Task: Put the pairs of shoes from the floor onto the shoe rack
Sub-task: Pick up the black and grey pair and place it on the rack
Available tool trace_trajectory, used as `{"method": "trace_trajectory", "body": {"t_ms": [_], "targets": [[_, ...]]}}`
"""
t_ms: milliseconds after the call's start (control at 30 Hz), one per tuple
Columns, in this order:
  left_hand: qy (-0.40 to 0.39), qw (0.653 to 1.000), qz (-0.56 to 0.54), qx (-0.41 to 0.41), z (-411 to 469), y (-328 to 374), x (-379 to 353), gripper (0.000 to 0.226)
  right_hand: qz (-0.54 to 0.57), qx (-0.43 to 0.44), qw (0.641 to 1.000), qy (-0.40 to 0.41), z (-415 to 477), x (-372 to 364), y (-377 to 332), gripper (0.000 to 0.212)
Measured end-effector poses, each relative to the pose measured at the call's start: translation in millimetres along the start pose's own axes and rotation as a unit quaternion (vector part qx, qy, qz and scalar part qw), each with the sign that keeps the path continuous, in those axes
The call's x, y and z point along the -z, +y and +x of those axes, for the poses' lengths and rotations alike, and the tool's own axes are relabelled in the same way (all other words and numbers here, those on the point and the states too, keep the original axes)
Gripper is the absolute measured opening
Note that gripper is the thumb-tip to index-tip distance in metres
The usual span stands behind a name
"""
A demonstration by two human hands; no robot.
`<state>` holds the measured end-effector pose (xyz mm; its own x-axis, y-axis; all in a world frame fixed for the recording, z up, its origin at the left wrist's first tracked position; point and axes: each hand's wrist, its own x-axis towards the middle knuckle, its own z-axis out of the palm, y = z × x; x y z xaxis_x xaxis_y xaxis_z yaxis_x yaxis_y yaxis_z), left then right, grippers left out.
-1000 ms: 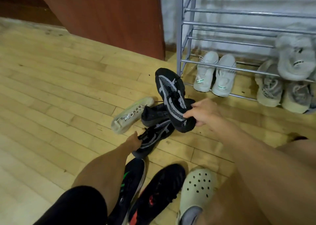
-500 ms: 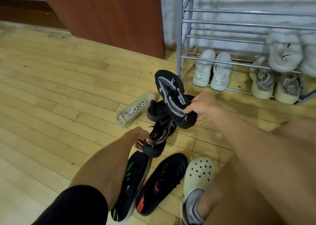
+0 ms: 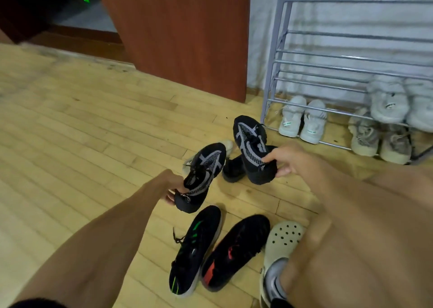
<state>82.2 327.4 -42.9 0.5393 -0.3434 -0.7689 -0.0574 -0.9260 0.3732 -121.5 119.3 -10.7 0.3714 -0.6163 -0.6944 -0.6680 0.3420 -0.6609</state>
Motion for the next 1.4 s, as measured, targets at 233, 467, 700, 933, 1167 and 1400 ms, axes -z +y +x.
{"method": "trace_trajectory", "body": {"t_ms": [233,467,700,933,1167,1400], "targets": [[-0.004,0.992,-0.084,-0.093,-5,89,-21,0.021,0.082,0.003,0.991,0.102,-10,51,-5,0.036],[-0.077,0.977,-0.133,-0.146,5,205,-68,0.028,0.165,0.009,0.968,0.189,13,128,-5,0.036],[-0.099,0.957,-0.199,-0.186,36,316,-98,0.023,0.189,0.000,0.956,0.225,85,198,-18,0.039],[-0.073,0.950,-0.238,-0.190,92,398,-125,0.017,0.202,0.028,0.959,0.198,167,233,-35,0.012],[-0.035,0.964,-0.181,-0.192,140,435,-138,0.035,0.179,0.044,0.964,0.192,223,246,-31,0.011],[-0.066,0.955,-0.221,-0.187,129,418,-145,0.046,0.137,0.037,0.975,0.173,215,237,-25,0.033]]}}
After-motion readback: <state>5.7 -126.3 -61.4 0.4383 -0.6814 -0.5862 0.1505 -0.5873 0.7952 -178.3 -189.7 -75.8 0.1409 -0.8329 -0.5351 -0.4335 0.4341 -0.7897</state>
